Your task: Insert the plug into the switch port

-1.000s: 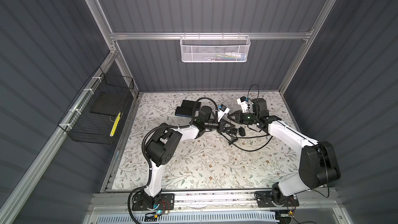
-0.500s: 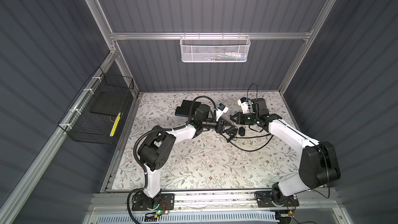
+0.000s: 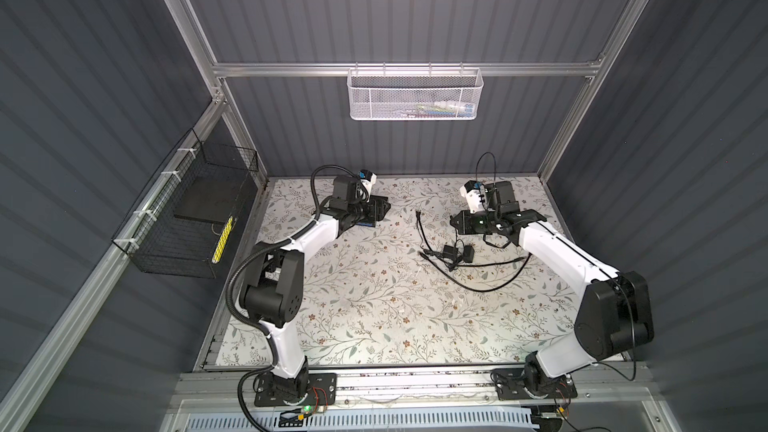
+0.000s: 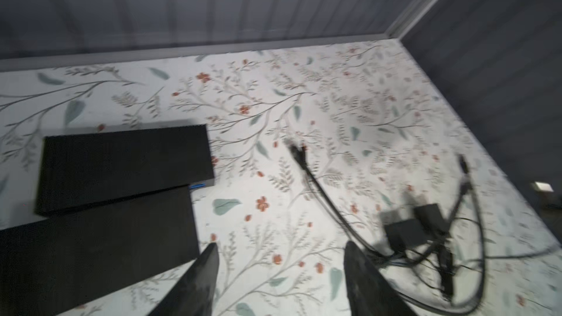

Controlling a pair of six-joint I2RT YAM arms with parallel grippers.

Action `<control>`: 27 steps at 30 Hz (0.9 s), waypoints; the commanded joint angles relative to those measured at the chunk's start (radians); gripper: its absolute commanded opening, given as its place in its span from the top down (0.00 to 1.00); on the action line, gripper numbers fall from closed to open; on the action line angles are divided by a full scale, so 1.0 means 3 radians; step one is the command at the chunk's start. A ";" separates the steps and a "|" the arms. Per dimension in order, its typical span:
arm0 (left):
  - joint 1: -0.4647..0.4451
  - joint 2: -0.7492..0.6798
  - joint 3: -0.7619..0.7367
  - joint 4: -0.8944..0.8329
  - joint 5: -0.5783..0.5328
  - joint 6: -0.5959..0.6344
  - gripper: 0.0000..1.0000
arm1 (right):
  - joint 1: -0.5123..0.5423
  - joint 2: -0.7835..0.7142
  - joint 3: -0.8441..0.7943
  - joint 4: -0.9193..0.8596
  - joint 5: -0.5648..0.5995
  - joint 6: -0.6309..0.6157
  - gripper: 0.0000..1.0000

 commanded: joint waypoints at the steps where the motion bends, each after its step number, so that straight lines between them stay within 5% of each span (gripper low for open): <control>1: 0.0038 0.0287 0.0322 -0.0548 -0.0587 0.0036 0.34 | 0.0044 0.0047 0.0099 -0.0074 0.0037 -0.0070 0.97; 9: 0.0101 0.0952 0.1074 -0.0975 -0.0712 0.0200 0.34 | 0.0086 0.0047 -0.0039 -0.0035 0.0022 -0.0035 0.96; 27: 0.0202 0.1568 0.1760 -0.1021 -0.0549 0.0512 0.35 | 0.0102 0.0072 -0.0171 0.0095 -0.0010 0.0054 0.96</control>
